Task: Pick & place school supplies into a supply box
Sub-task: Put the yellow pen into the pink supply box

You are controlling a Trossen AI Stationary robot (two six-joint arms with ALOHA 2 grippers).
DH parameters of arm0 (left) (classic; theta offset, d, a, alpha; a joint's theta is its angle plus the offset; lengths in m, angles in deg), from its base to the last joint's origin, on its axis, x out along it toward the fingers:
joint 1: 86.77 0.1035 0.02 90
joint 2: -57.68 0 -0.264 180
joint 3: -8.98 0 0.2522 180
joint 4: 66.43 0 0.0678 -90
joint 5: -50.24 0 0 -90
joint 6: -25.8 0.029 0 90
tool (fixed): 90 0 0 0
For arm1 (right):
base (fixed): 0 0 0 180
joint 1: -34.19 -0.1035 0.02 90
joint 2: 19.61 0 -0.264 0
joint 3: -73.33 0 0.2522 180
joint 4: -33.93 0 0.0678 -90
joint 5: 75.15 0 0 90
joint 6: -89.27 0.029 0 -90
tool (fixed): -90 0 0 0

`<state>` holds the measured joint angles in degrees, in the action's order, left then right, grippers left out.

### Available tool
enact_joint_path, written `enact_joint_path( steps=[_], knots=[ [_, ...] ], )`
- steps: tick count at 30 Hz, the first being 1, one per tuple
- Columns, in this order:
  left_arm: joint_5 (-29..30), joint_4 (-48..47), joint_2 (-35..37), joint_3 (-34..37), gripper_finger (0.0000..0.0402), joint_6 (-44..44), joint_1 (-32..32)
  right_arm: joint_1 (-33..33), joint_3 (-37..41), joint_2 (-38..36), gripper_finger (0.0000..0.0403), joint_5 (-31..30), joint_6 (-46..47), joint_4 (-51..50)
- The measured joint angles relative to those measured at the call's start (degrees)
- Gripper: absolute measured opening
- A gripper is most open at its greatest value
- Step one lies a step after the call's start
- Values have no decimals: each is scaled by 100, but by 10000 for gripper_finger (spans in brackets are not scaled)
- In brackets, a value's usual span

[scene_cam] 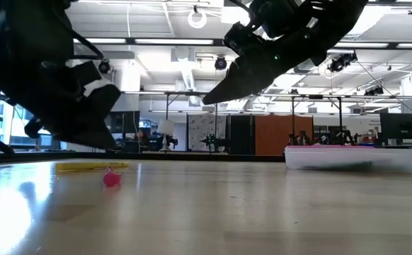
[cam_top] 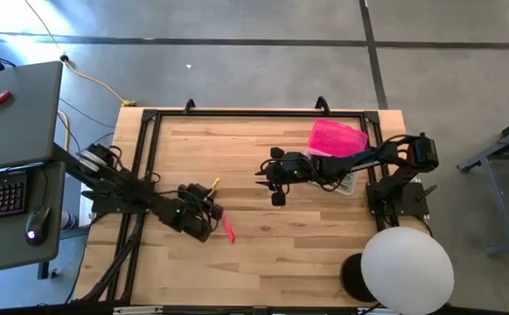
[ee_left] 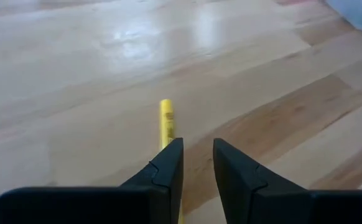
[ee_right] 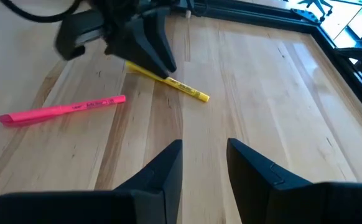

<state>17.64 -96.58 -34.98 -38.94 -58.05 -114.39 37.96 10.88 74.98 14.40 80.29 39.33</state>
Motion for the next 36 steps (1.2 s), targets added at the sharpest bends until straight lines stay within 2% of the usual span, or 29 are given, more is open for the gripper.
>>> enact_joint_path(
  steps=[8, 14, 23, 25, 29, 32, 34, 36],
  knots=[
    [-100, 1174, -425, 425, 117, 22, 268, 0, 0, 0, 103, 0, -2, 44],
    [-11, 2271, -989, 505, 117, 625, 458, 0, 1, 0, 103, -2, -6, 40],
    [209, 2478, -1406, 483, 115, 456, 501, 0, 2, 0, 103, 20, -11, 37],
    [202, 2498, -1408, 487, 103, 541, 503, 0, 2, 0, 103, 20, -20, 37],
    [224, 2837, -1423, 499, 50, 895, 511, 0, 2, 0, 103, 20, -25, 39],
    [188, 3107, -1370, 407, 50, 1193, 542, 0, 2, 0, 103, 19, 36, 28],
    [31, 3089, -1290, 276, 50, 1472, 644, 0, 2, 0, 103, -64, 120, -82],
    [-396, 3127, -1161, 91, 45, 1930, 811, -7, 2, -41, 103, -297, 133, -367]
  ],
)
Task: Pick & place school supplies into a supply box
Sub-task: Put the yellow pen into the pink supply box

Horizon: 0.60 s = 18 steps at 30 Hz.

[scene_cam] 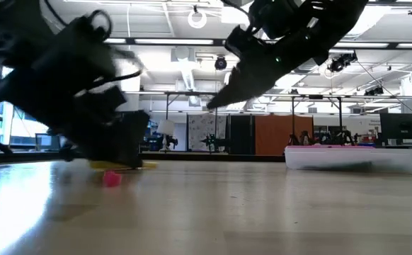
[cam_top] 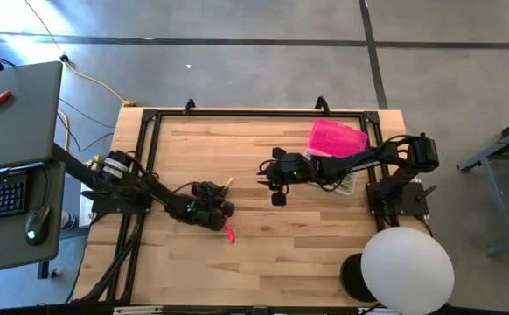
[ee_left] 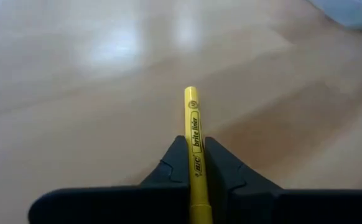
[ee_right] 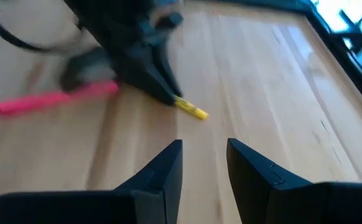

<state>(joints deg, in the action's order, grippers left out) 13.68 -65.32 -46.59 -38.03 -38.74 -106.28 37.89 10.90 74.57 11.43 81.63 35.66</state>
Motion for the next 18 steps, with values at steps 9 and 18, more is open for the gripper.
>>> enact_joint_path(
  steps=[9, 18],
  knots=[
    [-2338, 37, 201, -1150, 45, 3136, 1039, -154, 0, -105, 103, 269, -177, -924],
    [-3553, -272, 210, -2136, 51, 4744, 1571, -579, 0, -121, 103, -700, -885, -1489]
  ],
)
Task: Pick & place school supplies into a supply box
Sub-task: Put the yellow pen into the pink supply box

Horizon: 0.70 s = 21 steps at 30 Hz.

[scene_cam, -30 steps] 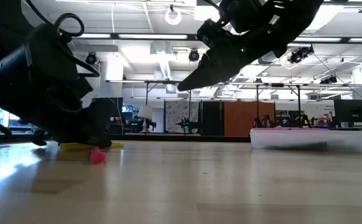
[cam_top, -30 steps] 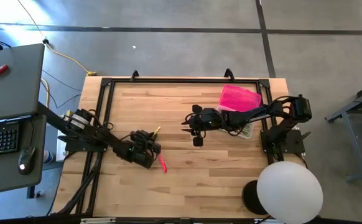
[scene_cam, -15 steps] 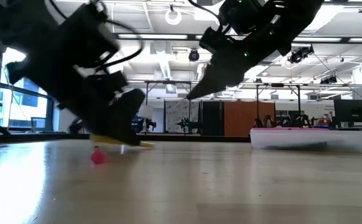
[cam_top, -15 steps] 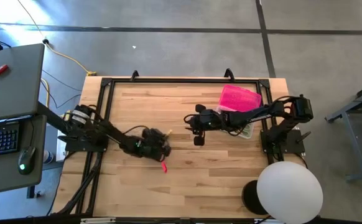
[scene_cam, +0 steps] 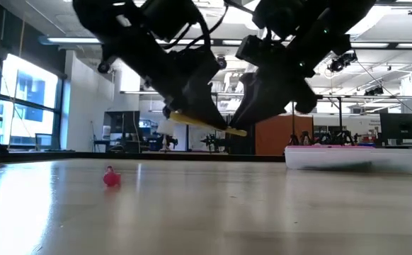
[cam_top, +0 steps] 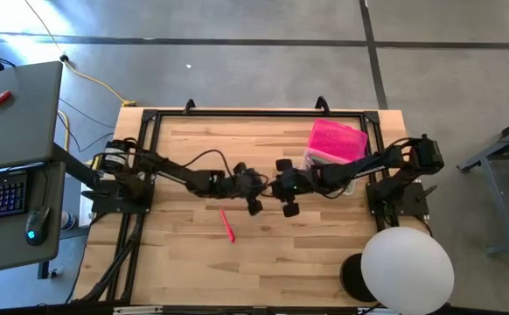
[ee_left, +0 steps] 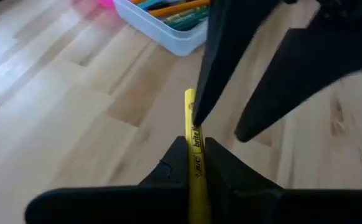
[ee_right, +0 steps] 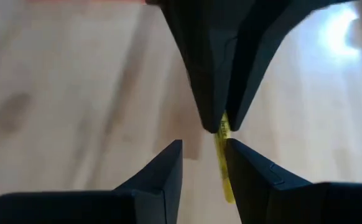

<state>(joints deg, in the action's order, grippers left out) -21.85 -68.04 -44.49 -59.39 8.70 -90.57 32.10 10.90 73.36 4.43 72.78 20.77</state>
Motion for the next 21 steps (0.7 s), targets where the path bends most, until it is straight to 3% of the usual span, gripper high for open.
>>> enact_joint_path(
  steps=[3, 16, 21],
  knots=[
    [-64, -255, -4, -202, 47, 35, 70, -115, 0, 2, 103, -573, -188, 12],
    [-324, -504, -9, -781, 49, 400, 46, -120, 0, 2, 100, -304, -162, -33],
    [-266, -1076, -9, -816, 57, 382, 42, -180, 0, 4, 84, -613, -158, -109]
  ],
)
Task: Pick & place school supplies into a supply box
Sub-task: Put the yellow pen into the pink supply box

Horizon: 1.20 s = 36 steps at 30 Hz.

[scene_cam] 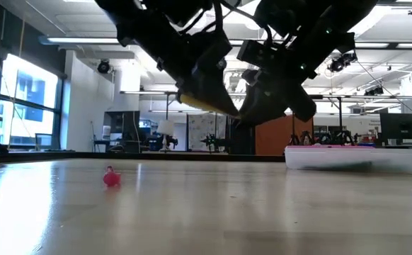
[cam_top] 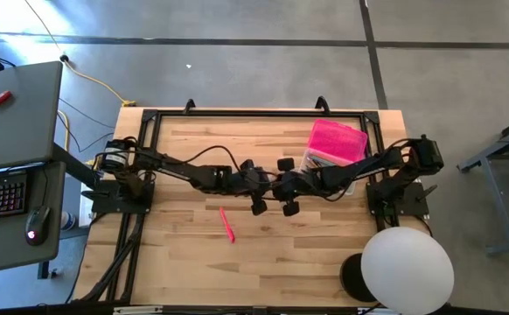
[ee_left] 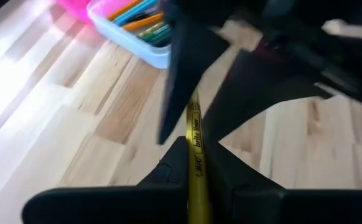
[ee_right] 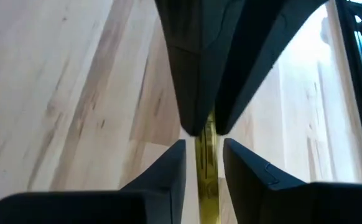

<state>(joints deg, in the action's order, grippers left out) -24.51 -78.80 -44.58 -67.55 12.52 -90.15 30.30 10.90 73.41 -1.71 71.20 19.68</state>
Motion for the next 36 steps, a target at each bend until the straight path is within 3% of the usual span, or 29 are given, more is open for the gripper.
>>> enact_joint_path(
  steps=[9, 29, 36],
  knots=[
    [107, -77, 0, -4, 55, -4, 0, -1, 0, 4, 77, 314, 0, 154],
    [35, 155, 0, -4, 65, 17, -2, 14, 0, 4, 9, 332, -22, 164],
    [63, 220, 0, -4, 113, 306, -4, 16, 0, 6, 19, 495, 30, 164]
  ],
)
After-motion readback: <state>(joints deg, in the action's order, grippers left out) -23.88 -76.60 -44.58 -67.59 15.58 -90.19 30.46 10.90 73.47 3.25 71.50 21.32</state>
